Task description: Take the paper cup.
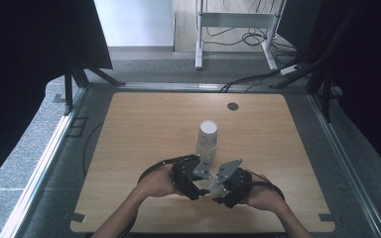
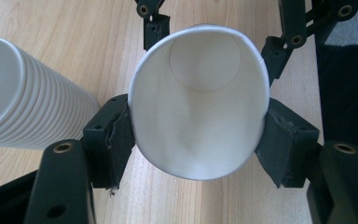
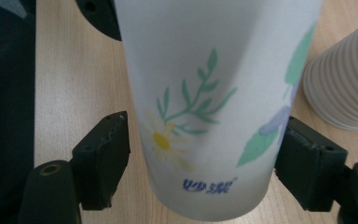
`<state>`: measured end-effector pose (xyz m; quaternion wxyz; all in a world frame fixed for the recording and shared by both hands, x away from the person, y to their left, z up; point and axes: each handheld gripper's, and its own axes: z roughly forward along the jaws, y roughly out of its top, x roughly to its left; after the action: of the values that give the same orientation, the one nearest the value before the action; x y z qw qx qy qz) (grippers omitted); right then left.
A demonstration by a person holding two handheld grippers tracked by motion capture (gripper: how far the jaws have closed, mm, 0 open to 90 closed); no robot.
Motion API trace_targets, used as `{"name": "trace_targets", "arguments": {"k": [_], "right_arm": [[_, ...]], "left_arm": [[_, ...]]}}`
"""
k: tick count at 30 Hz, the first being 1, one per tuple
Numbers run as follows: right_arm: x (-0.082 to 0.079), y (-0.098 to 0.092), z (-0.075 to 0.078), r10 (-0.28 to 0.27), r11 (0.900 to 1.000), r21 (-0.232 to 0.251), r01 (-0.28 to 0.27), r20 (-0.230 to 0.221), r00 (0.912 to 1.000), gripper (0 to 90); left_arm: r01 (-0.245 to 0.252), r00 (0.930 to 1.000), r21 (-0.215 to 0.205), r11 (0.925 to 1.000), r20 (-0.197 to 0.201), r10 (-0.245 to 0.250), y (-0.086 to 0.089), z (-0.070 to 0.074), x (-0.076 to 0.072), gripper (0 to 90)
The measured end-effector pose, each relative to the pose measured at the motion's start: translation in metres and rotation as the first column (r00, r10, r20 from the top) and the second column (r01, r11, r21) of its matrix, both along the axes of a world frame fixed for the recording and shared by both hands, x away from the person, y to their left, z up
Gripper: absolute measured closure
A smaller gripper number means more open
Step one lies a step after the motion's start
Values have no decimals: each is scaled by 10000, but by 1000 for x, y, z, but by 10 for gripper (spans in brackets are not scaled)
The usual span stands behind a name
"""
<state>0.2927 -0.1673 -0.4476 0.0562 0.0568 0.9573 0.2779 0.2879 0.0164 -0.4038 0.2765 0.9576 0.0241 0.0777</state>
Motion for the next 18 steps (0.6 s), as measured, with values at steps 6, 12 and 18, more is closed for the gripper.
{"name": "trace_targets", "arguments": {"k": [6, 12, 18], "right_arm": [[1, 3, -3, 97, 9996, -252, -98, -14, 10000, 292], [1, 4, -4, 108, 9989, -462, -110, -32, 9999, 348], [1, 4, -6, 153, 9986, -501, -160, -140, 9998, 365]], "left_arm": [[92, 9999, 364, 9993, 81, -95, -6, 1, 0, 324], [212, 9998, 580, 9981, 40, -215, -11, 2, -1, 322], [284, 9996, 638, 9976, 6, -285, -13, 2, -2, 322]]}}
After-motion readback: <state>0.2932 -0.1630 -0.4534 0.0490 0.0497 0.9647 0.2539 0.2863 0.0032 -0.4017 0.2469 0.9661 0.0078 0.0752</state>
